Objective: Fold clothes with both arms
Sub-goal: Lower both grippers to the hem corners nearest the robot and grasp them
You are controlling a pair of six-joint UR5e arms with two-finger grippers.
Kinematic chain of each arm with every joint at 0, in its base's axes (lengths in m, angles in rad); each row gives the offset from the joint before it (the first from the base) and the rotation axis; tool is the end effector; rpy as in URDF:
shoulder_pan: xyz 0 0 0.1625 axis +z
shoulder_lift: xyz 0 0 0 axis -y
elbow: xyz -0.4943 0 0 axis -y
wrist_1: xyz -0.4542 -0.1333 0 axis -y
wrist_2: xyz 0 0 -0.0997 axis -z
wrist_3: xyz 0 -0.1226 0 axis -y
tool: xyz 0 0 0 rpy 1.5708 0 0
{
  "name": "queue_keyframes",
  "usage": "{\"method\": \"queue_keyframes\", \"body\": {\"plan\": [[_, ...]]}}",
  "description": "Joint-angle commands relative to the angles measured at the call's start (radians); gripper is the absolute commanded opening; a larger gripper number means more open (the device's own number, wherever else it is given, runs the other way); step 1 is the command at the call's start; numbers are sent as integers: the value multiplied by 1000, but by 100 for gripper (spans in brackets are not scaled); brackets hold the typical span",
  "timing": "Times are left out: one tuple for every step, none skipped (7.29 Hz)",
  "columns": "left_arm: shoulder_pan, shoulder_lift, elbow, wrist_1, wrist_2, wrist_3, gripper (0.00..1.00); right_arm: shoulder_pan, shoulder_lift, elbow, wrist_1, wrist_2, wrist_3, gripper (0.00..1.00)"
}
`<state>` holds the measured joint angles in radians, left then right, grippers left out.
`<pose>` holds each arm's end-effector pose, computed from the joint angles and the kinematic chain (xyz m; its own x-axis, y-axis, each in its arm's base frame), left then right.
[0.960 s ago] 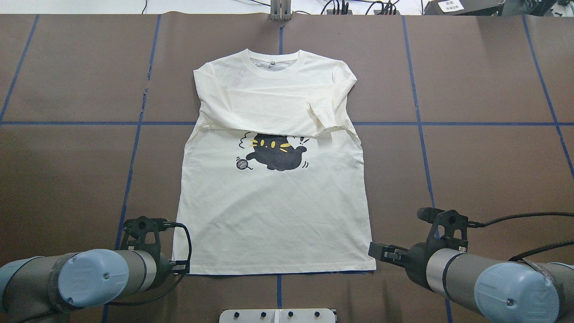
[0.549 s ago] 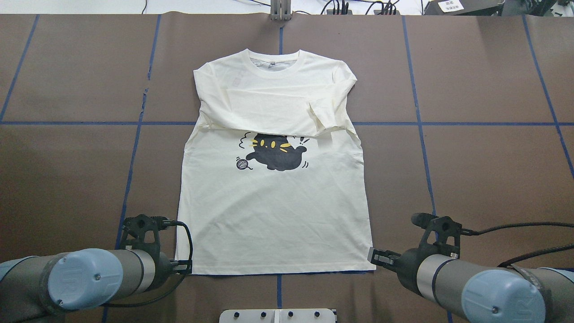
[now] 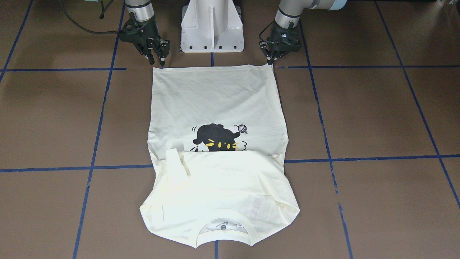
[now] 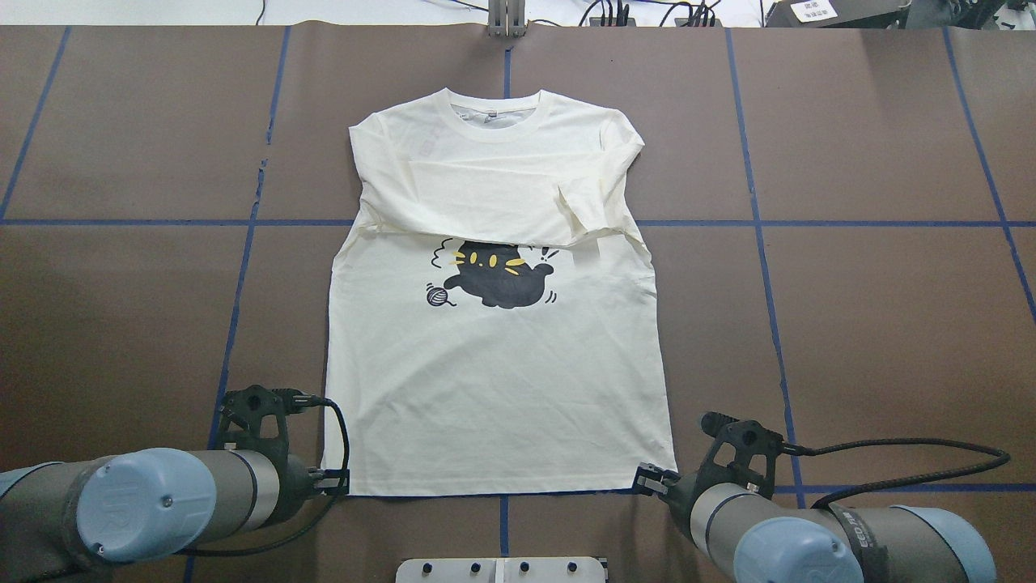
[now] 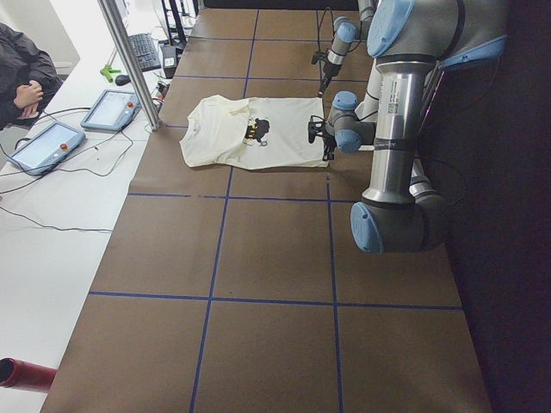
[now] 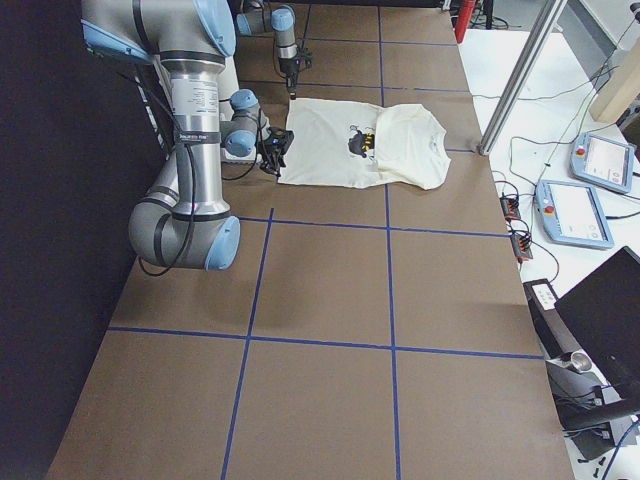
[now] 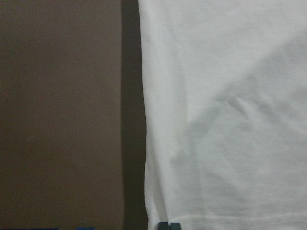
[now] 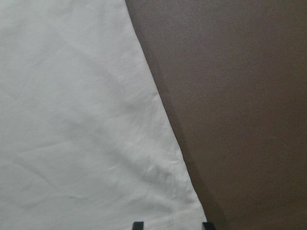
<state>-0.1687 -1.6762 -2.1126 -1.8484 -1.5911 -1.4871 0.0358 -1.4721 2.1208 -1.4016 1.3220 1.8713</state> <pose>0.5422 -0.2250 0.3744 0.6041 -0.0181 -0.7967 0.1017 0.9933 0.0546 -0.5593 -0.1836 0.3885 0.5893 0.3082 0.7468 -0.4069 0.9118 -0.0552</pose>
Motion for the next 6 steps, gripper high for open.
{"method": "queue_keyframes", "body": {"plan": [[0, 0, -1, 0, -1, 1, 0, -4, 3, -38, -4, -6, -6, 56], [0, 3, -1, 0, -1, -1, 0, -4, 0, -41, -2, -6, -6, 56], [0, 3, -3, 0, -1, -1, 0, -4, 1, -42, -4, -7, -4, 55], [0, 3, -1, 0, -1, -1, 0, -4, 4, -41, -2, -9, 3, 39], [0, 3, -3, 0, -1, -1, 0, -7, 6, -42, -2, -32, 6, 10], [0, 4, -9, 0, -1, -1, 0, -7, 6, -41, -2, -46, 6, 0]]}}
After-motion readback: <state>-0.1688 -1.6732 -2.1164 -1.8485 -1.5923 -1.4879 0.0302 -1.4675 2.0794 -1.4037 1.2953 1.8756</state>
